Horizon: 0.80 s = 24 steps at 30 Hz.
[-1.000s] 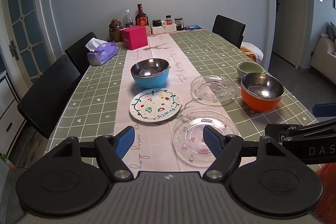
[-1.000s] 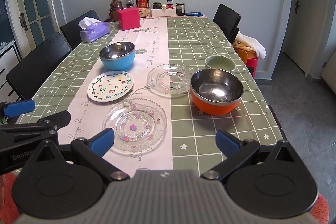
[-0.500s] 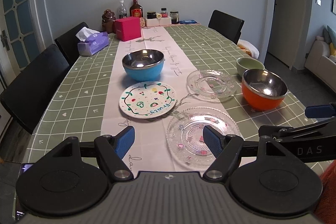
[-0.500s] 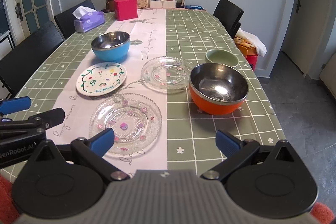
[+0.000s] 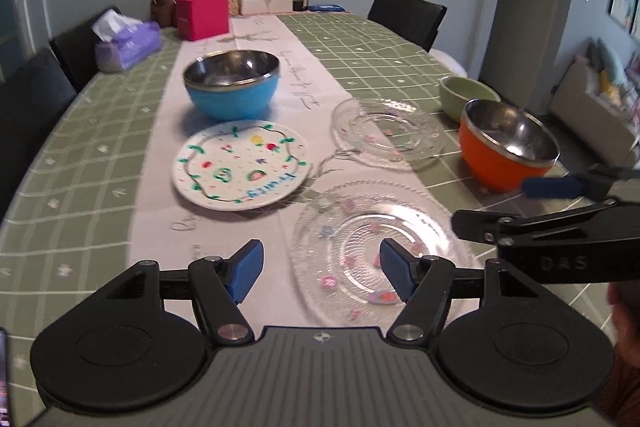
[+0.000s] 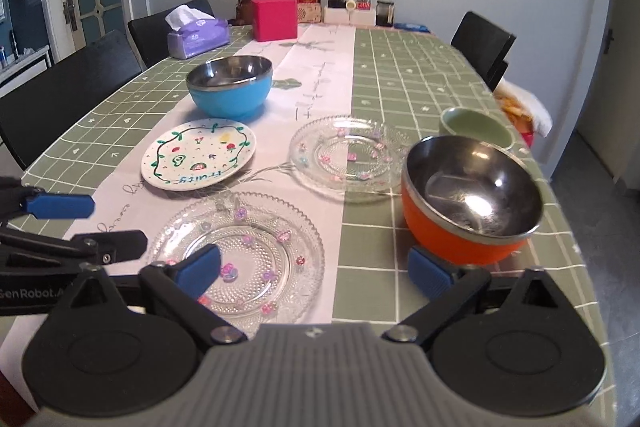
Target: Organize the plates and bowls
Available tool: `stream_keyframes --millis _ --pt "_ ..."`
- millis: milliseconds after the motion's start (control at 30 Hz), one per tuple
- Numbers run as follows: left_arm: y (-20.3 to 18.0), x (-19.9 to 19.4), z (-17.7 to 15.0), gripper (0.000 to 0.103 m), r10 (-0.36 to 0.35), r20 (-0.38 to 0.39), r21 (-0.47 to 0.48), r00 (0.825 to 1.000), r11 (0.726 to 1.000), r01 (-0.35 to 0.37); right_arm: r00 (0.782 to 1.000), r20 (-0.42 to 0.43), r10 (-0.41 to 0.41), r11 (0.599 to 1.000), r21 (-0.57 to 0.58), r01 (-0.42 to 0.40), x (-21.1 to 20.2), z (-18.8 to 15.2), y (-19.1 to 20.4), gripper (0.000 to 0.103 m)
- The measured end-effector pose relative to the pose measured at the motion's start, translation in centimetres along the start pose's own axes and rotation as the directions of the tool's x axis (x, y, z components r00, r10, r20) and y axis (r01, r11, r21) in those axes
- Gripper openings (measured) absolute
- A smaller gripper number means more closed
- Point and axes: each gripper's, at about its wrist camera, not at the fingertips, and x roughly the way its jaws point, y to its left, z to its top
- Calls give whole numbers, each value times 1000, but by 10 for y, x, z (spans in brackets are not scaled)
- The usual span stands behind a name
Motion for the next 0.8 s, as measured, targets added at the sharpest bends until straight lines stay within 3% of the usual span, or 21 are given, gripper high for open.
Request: stream_keyframes --millis 67,200,333,467,567,700,800 --pt "6 10 -1 74 -16 -24 -28 1000 999 15 999 -26 29 999 42 -28 13 0 -7 73" --pt "17 25 -5 47 -4 -35 -78 999 997 1 992 -50 116 982 153 -107 27 -5 -19 59" --pt "27 33 -6 43 -57 -44 -174 997 983 49 985 -59 160 963 229 -143 37 -9 -27 51" --pt "34 38 -9 39 -38 -55 -215 998 976 25 986 -62 155 957 258 -134 42 -13 -31 45" --pt "40 43 -12 39 -74 -69 -264 995 963 53 979 -74 187 938 310 -156 48 -16 -39 39" --pt "38 44 -12 35 -77 -69 -256 995 965 57 979 -76 191 935 317 -158 50 -17 -40 35" --pt "38 45 -13 29 -75 -70 -258 995 965 55 976 -80 204 932 321 -168 51 -19 -40 20"
